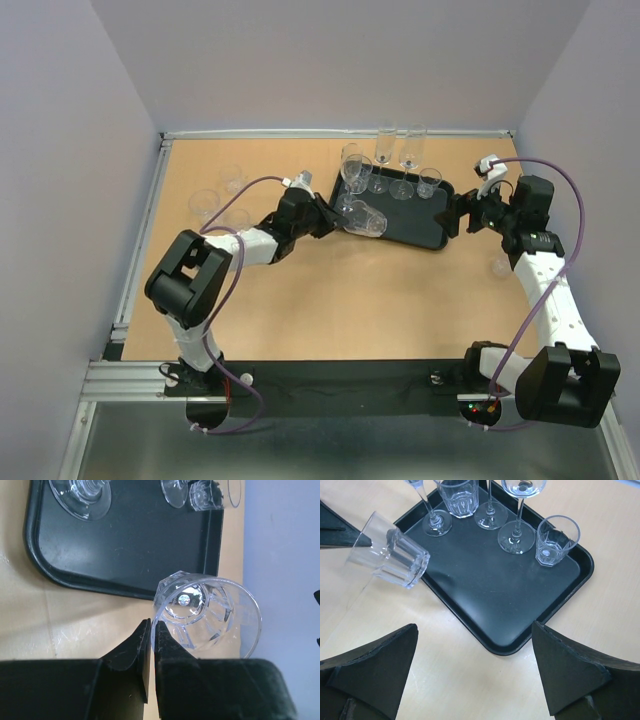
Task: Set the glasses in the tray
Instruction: Place the glass into the tray
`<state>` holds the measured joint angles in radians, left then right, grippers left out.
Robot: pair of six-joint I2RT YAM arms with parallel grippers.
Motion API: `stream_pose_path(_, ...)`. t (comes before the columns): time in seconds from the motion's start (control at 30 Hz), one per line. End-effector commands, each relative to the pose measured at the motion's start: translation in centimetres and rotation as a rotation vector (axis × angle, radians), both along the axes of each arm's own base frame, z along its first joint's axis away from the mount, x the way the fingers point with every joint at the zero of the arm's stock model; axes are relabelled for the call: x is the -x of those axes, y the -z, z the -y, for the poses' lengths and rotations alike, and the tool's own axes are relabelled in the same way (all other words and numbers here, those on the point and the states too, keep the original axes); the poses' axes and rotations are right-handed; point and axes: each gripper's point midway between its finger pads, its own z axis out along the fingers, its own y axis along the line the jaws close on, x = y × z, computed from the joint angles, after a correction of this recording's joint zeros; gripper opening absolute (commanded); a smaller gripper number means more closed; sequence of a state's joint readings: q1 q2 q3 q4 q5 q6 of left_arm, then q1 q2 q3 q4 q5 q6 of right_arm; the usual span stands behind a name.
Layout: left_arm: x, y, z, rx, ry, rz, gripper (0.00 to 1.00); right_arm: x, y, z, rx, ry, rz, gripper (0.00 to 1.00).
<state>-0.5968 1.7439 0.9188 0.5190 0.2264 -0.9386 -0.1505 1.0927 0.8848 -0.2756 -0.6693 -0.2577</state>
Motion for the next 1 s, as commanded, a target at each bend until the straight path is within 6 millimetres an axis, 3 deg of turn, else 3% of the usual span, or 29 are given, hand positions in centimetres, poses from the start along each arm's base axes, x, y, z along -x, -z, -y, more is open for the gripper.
stream_pose_path(0.0,-2.9,-5.2,1.4,0.101,-0.064,0.128,0.00,-0.5,-1.8,0.2,0.004,0.003,0.073,1.00)
stream_pose_path(0.5,-5.5,-3.0,2.3,0.018,-0.120,0.114,0.00,-0.5,-1.9,0.2,0.004,0.006,0.074,1.00)
stream_pose_path(0.97,-6.4,-1.6,2.6,-0.066,-0.137,0.108,0.13,-0.5,-2.1,0.3,0.005,0.008,0.079,1.00)
